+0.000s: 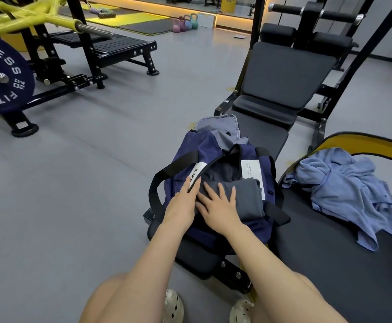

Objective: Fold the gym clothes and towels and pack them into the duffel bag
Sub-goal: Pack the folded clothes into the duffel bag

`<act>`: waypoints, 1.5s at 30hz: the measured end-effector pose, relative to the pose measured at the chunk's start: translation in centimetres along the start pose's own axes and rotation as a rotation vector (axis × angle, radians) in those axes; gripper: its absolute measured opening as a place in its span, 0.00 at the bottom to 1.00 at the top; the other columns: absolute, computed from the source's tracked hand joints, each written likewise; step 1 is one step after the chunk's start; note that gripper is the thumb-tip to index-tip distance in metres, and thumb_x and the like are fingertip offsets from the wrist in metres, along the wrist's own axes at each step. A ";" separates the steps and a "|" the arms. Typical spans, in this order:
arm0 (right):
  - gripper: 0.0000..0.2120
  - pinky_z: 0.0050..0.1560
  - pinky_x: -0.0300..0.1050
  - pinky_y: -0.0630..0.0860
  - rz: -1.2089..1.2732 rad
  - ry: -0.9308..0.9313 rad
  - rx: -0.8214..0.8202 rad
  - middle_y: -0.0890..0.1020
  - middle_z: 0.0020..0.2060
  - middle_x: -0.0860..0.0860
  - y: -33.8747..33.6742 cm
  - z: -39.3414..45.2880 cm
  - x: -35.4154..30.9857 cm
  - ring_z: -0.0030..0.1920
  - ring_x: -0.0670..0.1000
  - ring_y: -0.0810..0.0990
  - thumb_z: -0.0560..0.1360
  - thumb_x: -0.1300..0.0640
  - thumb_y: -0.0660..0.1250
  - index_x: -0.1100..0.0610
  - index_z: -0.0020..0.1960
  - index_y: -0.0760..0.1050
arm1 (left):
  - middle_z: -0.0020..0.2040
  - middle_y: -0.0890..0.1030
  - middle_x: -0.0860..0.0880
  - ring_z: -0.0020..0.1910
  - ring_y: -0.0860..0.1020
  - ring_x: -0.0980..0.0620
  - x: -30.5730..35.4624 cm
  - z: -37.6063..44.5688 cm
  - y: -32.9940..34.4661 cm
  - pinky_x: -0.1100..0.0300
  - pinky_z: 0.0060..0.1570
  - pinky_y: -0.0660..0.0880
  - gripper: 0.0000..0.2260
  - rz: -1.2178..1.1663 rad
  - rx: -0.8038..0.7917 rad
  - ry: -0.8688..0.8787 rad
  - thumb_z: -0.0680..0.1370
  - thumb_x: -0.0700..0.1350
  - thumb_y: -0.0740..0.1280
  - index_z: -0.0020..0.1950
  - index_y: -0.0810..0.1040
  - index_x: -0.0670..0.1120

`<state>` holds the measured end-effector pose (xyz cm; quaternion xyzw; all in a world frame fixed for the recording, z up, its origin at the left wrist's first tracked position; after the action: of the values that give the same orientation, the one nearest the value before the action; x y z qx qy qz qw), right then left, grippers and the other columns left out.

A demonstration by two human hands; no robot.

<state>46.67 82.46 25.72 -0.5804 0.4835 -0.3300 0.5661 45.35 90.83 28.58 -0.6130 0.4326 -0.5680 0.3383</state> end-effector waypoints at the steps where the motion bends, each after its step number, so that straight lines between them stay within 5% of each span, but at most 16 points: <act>1: 0.23 0.69 0.63 0.28 -0.004 -0.007 -0.049 0.44 0.78 0.46 0.7 0.0 -0.3 0.77 0.59 0.39 0.83 0.43 0.43 0.40 0.77 0.49 | 0.79 0.46 0.53 0.59 0.74 0.42 0.2 0.0 0.1 0.52 0.54 0.73 0.35 0.000 -0.006 -0.001 0.78 0.31 0.54 0.78 0.44 0.55; 8: 0.24 0.74 0.61 0.35 0.057 -0.091 -0.139 0.45 0.78 0.48 1.1 0.1 -1.1 0.77 0.59 0.40 0.82 0.45 0.47 0.43 0.78 0.50 | 0.79 0.43 0.52 0.69 0.66 0.41 0.7 -0.1 0.4 0.52 0.61 0.70 0.35 0.086 -0.042 0.005 0.79 0.32 0.54 0.78 0.42 0.56; 11: 0.23 0.75 0.55 0.41 0.117 -0.088 0.102 0.59 0.76 0.49 -3.1 -0.7 1.3 0.77 0.54 0.52 0.82 0.46 0.52 0.49 0.76 0.59 | 0.78 0.40 0.48 0.76 0.43 0.39 1.5 0.3 -0.4 0.45 0.73 0.52 0.31 0.267 0.079 0.025 0.81 0.38 0.54 0.78 0.42 0.55; 13: 0.21 0.74 0.51 0.49 0.238 0.028 0.315 0.65 0.73 0.53 -5.9 -1.9 4.9 0.75 0.54 0.58 0.81 0.50 0.58 0.55 0.73 0.66 | 0.78 0.41 0.45 0.76 0.40 0.42 3.5 0.3 -1.2 0.46 0.74 0.45 0.25 0.340 0.199 0.119 0.83 0.44 0.51 0.78 0.45 0.52; 16: 0.20 0.67 0.47 0.63 0.463 0.351 0.460 0.70 0.68 0.55 -6.7 -4.5 11.7 0.69 0.56 0.66 0.79 0.52 0.62 0.59 0.69 0.70 | 0.79 0.45 0.46 0.77 0.42 0.47 6.9 0.2 0.2 0.51 0.74 0.44 0.24 0.297 0.182 0.292 0.84 0.50 0.49 0.78 0.47 0.49; 19: 0.22 0.61 0.50 0.70 0.598 0.547 0.404 0.74 0.60 0.57 -4.6 -5.7 15.0 0.62 0.58 0.71 0.78 0.47 0.63 0.59 0.66 0.71 | 0.79 0.43 0.50 0.77 0.43 0.51 9.2 0.3 3.0 0.56 0.74 0.44 0.29 0.131 0.015 0.348 0.82 0.55 0.54 0.78 0.44 0.50; 23: 0.15 0.51 0.47 0.70 0.575 0.482 0.366 0.77 0.51 0.56 -3.9 -5.1 15.2 0.55 0.55 0.75 0.80 0.47 0.58 0.56 0.53 0.79 | 0.79 0.43 0.51 0.77 0.44 0.50 12.0 1.1 5.8 0.54 0.74 0.50 0.39 0.032 -0.082 0.336 0.77 0.57 0.64 0.78 0.41 0.51; 26: 0.17 0.48 0.42 0.65 0.715 0.430 0.352 0.76 0.49 0.55 -4.0 -5.4 15.0 0.49 0.49 0.73 0.82 0.52 0.55 0.53 0.39 0.77 | 0.79 0.44 0.50 0.77 0.46 0.47 12.8 2.1 6.5 0.53 0.72 0.57 0.37 0.025 -0.062 0.289 0.78 0.52 0.64 0.78 0.43 0.51; 30: 0.13 0.58 0.44 0.67 0.607 0.424 0.431 0.76 0.54 0.52 -4.8 -5.9 15.7 0.56 0.51 0.73 0.81 0.54 0.60 0.59 0.55 0.80 | 0.75 0.63 0.49 0.72 0.64 0.48 11.4 3.0 4.2 0.56 0.64 0.66 0.24 -0.313 0.094 0.169 0.81 0.45 0.59 0.76 0.58 0.50; 33: 0.10 0.60 0.45 0.62 0.377 0.382 0.480 0.77 0.53 0.50 -5.9 -5.7 15.0 0.57 0.52 0.71 0.78 0.54 0.65 0.55 0.56 0.80 | 0.65 0.76 0.48 0.63 0.74 0.49 8.3 2.1 1.6 0.65 0.56 0.67 0.18 -0.668 0.319 0.011 0.81 0.46 0.60 0.71 0.68 0.50; 37: 0.11 0.50 0.51 0.66 0.164 0.279 0.526 0.79 0.43 0.53 -6.3 -4.6 11.7 0.47 0.58 0.75 0.72 0.49 0.71 0.57 0.46 0.79 | 0.60 0.78 0.48 0.56 0.76 0.52 4.9 1.2 -0.2 0.69 0.52 0.67 0.16 -0.803 0.476 -0.105 0.82 0.45 0.58 0.69 0.70 0.47; 41: 0.18 0.56 0.51 0.64 -0.072 0.295 0.281 0.77 0.53 0.55 -3.9 -2.6 9.9 0.55 0.58 0.73 0.74 0.47 0.65 0.59 0.57 0.72 | 0.56 0.76 0.52 0.53 0.73 0.58 3.2 0.8 -0.3 0.74 0.49 0.64 0.17 -0.855 0.465 -0.147 0.82 0.44 0.58 0.72 0.67 0.47; 45: 0.17 0.57 0.50 0.64 -0.109 0.383 0.246 0.77 0.55 0.56 -4.0 -2.5 10.6 0.56 0.58 0.74 0.74 0.54 0.63 0.59 0.60 0.69 | 0.65 0.75 0.49 0.62 0.73 0.52 2.6 0.8 0.0 0.68 0.56 0.66 0.19 -0.845 0.439 -0.146 0.82 0.45 0.57 0.73 0.65 0.49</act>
<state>48.46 71.31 28.24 -0.4591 0.5059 -0.5208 0.5120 46.08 88.42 29.56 -0.6874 -0.0094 -0.6892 0.2290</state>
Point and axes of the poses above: each hand's wrist, its own z-axis towards the middle knuckle, its own y-axis out of the palm, x = y × z, the point moved 10 cm from there along z, towards the middle knuckle
